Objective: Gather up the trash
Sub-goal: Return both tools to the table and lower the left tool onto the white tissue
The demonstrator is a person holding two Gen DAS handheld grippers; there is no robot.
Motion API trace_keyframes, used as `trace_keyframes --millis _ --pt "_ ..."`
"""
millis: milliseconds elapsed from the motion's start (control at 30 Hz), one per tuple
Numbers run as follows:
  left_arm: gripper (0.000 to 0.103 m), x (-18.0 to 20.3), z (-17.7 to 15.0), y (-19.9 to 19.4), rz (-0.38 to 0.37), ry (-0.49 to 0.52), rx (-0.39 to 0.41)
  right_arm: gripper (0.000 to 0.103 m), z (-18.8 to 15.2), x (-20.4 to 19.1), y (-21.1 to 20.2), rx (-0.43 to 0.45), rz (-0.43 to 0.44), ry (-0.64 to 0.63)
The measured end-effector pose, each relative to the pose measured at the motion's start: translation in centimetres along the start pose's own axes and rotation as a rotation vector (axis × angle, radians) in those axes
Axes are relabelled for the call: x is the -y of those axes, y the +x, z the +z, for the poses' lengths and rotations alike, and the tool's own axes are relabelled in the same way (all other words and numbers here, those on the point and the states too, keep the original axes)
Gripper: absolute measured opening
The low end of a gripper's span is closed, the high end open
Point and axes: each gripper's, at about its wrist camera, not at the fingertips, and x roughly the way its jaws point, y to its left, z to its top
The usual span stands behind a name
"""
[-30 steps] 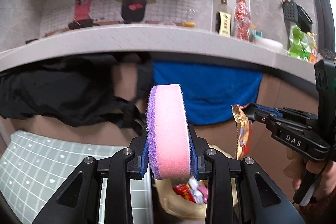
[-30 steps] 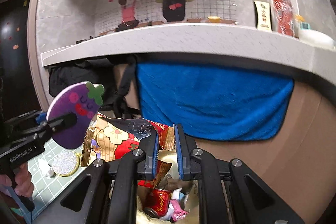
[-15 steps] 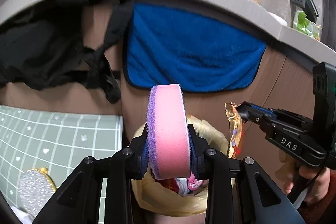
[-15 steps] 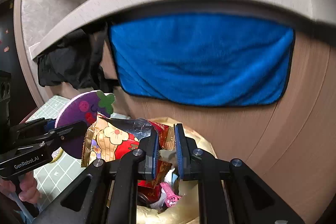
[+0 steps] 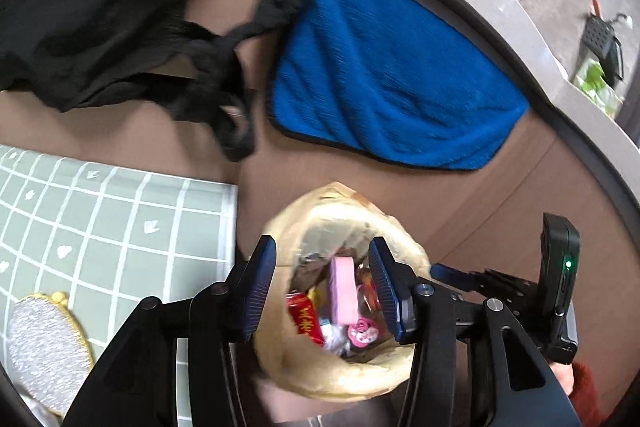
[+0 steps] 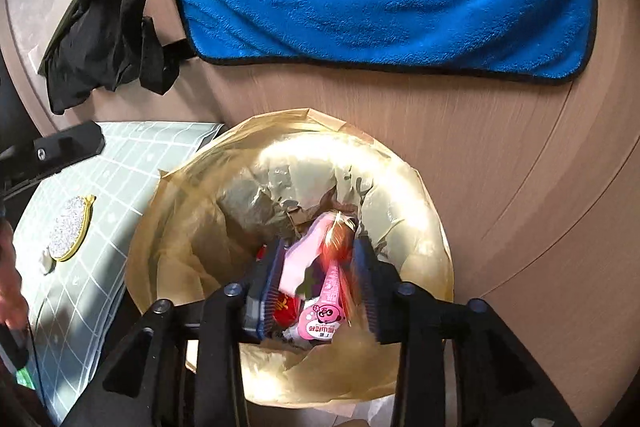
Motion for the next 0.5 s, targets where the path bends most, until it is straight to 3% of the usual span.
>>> trace_keyframes --millis 167,300,500 --pt "0.049 -2.1 -0.1 -3.1 0.044 -0.013 0.038 0.038 0.3 -0.5 -0.8 -0.007 0.004 0.013" --pt "0.049 -3.8 -0.2 -7.2 0.106 0.011 0.097 0.038 0.7 -2.5 -2.9 0.067 0.053 0.004" --pt "0.049 -7.7 -0.9 -15.2 0.212 0.004 0.194 0.038 1.7 -9.5 -5.9 0.209 0.160 -0.092"
